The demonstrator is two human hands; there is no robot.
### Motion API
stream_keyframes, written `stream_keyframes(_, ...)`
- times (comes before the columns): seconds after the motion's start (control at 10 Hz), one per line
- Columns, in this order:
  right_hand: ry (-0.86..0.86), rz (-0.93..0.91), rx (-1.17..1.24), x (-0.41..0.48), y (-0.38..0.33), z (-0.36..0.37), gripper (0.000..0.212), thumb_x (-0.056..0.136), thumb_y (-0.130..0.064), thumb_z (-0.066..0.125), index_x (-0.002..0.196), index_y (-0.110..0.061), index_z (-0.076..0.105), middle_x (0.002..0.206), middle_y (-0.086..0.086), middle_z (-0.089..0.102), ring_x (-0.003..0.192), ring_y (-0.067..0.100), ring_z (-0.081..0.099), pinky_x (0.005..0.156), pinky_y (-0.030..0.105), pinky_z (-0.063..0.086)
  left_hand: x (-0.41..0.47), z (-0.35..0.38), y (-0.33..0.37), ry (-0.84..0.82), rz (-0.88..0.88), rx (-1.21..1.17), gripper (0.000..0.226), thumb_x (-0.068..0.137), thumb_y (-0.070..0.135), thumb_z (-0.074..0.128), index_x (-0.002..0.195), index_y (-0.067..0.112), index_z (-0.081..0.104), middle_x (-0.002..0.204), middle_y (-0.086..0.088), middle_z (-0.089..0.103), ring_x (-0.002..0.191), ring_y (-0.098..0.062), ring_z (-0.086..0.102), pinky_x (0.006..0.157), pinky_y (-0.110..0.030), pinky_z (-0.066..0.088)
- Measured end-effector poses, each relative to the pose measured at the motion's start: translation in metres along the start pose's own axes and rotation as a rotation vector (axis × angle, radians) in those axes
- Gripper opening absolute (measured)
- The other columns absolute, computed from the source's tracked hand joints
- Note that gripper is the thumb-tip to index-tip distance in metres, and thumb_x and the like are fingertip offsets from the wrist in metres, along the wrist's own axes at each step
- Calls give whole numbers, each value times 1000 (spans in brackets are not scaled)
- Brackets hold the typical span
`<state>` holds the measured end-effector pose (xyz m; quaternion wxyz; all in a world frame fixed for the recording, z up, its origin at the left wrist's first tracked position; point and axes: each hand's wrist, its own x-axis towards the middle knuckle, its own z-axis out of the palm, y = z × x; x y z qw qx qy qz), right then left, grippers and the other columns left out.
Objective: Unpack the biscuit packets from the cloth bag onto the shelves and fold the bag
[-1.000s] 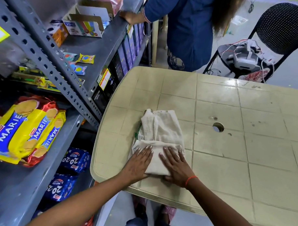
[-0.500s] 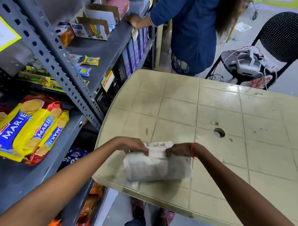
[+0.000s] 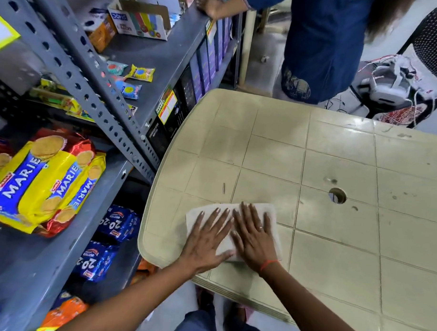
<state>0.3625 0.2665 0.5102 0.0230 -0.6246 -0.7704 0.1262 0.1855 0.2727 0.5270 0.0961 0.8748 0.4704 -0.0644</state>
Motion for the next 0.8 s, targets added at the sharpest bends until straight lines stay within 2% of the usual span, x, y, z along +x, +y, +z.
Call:
stream_keyframes(0.1,-34,88,-61,-1,6,13,63,93,-49,23,150,-23,19,159,4,10,140,11,-36,113,57,5,8,10,-12,-49,11,0,88,80,76,33,151,24,25,161,-3,20,148,-31,16,114,-53,11)
stream_keyframes(0.2,-37,154,-64,9,0,21,64,92,-50,24,150,-25,15,159,4,12,144,15,-28,113,60,9,18,12,-25,-122,28,-8,93,76,80,36,151,25,26,160,-5,22,147,-34,18,113,-54,15)
stream_keyframes(0.3,-37,179,-45,22,-15,29,64,93,-51,20,150,-27,6,160,3,3,143,16,-31,114,59,4,20,12,-44,-95,36,15,94,75,81,36,151,26,25,160,-5,22,148,-33,18,114,-55,16)
stream_keyframes(0.4,-148,186,-20,51,-54,34,63,95,-53,14,145,-30,-16,158,0,-18,143,22,-30,114,61,-14,18,1,-97,-156,60,126,98,73,82,31,153,30,5,162,-1,-1,150,-32,1,121,-55,5)
stream_keyframes(0.5,-243,231,-11,70,-75,22,64,96,-51,16,144,-28,-19,159,2,-19,146,27,-23,112,63,-17,20,-20,-115,-253,63,195,98,74,81,28,150,33,-10,159,1,-18,149,-30,-12,121,-52,-4)
stream_keyframes(0.6,-398,216,-75,68,-83,2,66,96,-53,17,149,-26,-11,160,2,-18,147,28,-18,114,63,-9,19,-35,-100,-385,24,174,101,75,77,39,153,28,-4,162,-4,-16,149,-31,-13,120,-54,-5)
stream_keyframes(0.7,-584,205,5,84,-71,-38,66,96,-54,22,152,-24,5,162,1,-4,150,27,-2,117,59,4,39,-70,-78,-503,-70,126,92,79,68,46,153,23,13,163,-9,5,149,-34,7,119,-53,10)
stream_keyframes(0.8,-770,230,106,97,-54,-123,49,98,-40,35,125,-3,53,147,13,44,120,27,52,101,38,42,81,-132,-43,-606,-50,11,54,88,46,52,133,15,50,136,-12,54,124,-30,51,101,-40,40)
